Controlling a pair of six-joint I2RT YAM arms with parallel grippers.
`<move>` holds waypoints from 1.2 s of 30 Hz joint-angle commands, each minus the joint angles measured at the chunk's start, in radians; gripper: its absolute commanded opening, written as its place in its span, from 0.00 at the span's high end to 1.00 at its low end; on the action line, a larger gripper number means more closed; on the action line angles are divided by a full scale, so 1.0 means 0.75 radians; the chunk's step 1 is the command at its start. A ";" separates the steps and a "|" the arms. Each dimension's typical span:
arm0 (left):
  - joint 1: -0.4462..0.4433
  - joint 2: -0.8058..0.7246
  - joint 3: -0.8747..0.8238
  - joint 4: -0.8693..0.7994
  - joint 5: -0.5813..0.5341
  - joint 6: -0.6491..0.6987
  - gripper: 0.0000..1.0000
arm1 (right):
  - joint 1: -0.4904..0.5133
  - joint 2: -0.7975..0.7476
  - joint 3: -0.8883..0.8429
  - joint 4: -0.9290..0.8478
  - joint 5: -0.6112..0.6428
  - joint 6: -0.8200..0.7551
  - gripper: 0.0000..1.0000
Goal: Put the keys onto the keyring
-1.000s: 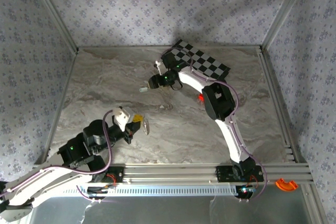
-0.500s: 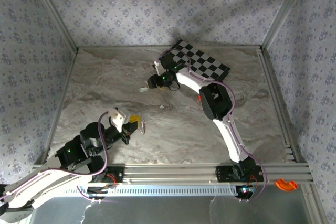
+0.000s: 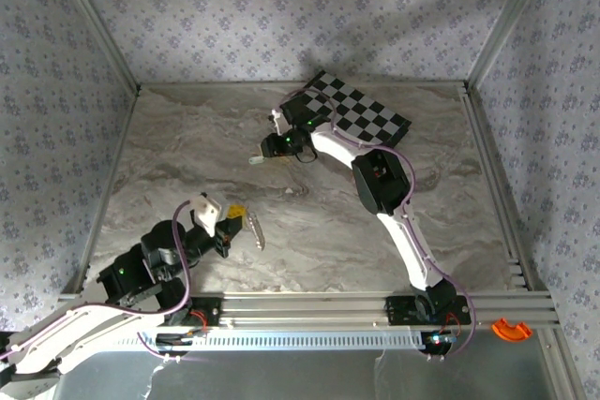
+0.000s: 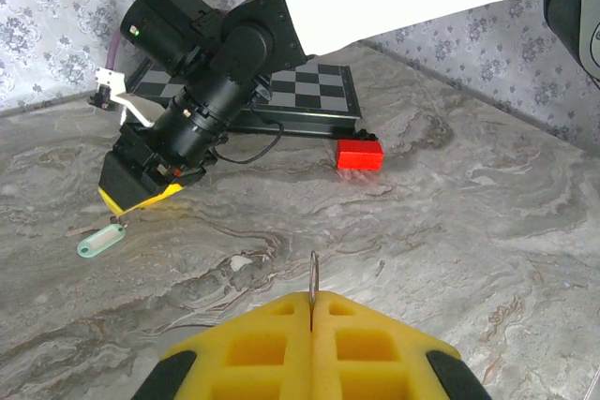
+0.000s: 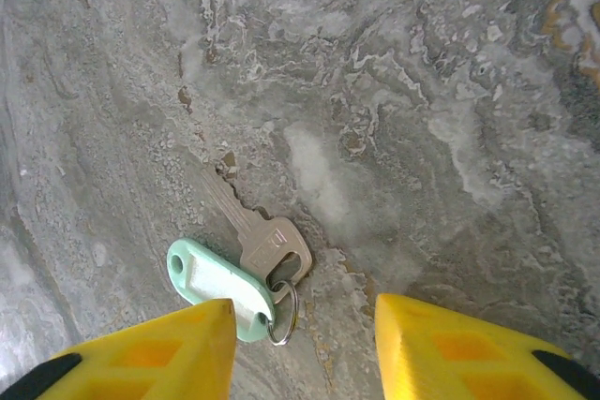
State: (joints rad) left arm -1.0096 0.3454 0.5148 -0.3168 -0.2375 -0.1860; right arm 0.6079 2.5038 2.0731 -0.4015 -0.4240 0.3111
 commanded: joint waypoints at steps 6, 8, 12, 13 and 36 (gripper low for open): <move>0.007 -0.043 0.006 0.001 -0.052 -0.028 1.00 | 0.041 0.075 0.035 0.003 -0.061 0.038 0.64; 0.006 -0.051 0.003 0.001 -0.057 -0.028 1.00 | 0.044 0.079 0.038 0.005 -0.065 0.041 0.64; 0.006 -0.052 0.000 0.004 -0.060 -0.029 1.00 | 0.046 0.073 0.034 0.006 -0.078 0.042 0.65; 0.007 -0.052 0.000 0.004 -0.057 -0.029 1.00 | 0.045 0.073 0.034 0.005 -0.080 0.041 0.65; 0.006 -0.078 -0.014 0.009 -0.072 -0.028 1.00 | 0.049 0.018 -0.081 0.003 -0.074 0.007 0.73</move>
State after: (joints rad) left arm -1.0077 0.3016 0.4999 -0.3412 -0.2779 -0.2005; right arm 0.6186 2.5065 2.0388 -0.3367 -0.4492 0.3218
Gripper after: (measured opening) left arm 0.047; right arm 0.270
